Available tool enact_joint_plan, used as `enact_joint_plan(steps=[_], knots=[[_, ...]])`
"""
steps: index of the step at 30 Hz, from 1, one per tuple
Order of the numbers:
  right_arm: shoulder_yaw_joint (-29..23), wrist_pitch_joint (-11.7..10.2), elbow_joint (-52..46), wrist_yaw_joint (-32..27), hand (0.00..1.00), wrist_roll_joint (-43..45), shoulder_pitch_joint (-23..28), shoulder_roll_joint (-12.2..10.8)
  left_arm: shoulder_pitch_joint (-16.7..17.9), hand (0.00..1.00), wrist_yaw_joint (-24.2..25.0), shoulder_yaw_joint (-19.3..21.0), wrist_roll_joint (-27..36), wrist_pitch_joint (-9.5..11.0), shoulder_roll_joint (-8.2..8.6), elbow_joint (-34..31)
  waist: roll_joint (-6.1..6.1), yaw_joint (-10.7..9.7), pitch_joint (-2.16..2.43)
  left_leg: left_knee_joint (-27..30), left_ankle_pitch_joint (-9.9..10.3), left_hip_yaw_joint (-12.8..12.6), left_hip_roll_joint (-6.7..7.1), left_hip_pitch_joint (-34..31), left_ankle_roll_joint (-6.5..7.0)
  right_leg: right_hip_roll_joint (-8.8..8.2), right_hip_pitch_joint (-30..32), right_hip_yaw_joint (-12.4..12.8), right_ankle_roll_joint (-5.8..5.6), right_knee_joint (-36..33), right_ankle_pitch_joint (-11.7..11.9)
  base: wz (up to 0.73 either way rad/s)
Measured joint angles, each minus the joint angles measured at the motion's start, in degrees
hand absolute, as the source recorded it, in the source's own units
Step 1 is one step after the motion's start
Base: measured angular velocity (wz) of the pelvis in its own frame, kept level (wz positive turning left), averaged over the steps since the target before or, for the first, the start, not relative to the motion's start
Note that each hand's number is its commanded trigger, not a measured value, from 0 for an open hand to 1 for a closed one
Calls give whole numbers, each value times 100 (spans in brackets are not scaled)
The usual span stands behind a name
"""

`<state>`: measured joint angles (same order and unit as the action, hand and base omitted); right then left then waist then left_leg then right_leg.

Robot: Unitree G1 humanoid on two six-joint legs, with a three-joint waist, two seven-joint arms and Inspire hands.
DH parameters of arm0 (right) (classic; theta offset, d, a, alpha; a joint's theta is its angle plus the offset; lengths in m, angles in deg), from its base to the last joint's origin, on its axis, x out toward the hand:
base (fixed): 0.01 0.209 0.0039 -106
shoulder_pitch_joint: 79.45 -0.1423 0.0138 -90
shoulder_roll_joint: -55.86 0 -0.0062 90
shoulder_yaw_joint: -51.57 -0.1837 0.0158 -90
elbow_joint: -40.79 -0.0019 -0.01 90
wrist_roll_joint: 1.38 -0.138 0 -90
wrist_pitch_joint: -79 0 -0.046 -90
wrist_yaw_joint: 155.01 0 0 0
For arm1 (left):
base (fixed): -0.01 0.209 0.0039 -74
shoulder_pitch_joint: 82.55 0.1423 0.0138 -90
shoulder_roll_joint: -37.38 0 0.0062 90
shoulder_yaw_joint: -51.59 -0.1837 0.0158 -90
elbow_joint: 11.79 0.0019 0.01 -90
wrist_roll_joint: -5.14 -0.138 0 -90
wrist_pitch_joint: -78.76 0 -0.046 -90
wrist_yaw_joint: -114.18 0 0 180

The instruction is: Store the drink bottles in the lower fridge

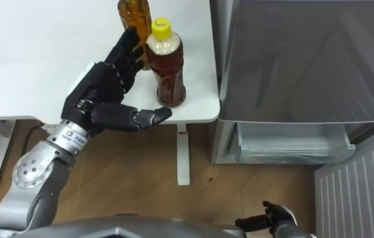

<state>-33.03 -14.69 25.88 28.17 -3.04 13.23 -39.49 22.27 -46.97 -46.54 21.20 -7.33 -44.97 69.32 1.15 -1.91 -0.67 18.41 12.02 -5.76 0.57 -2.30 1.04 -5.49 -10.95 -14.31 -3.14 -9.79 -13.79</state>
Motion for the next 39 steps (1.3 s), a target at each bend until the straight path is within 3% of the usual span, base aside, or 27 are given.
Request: enact_joint_plan(steps=[6, 25, 39], knots=[[-10, -1, -4, -134, 0, 9, 54, -43, -115, 0, -126, 4, -54, 0, 10, 40, 56, -82, -24, 6, 0, -18, -2, 8, -1, 1, 9, 44, 0, 6, 0, -1], [-59, -2, -132, -307, 0, 21, 174, -58, -178, 0, -470, 5, -52, 0, 75, 178, -12, -165, 14, -92, -5, -208, -22, 182, -6, 5, -2, 430, 2, -2, 1, -5], [-103, 9, -129, -307, 0, 430, 183, -58, -642, 0, -481, 25, -46, 1, 75, 370, -41, -264, 0, -119, -5, -322, -78, 227, -10, 38, 0, 568, 25, -4, 31, -3]])
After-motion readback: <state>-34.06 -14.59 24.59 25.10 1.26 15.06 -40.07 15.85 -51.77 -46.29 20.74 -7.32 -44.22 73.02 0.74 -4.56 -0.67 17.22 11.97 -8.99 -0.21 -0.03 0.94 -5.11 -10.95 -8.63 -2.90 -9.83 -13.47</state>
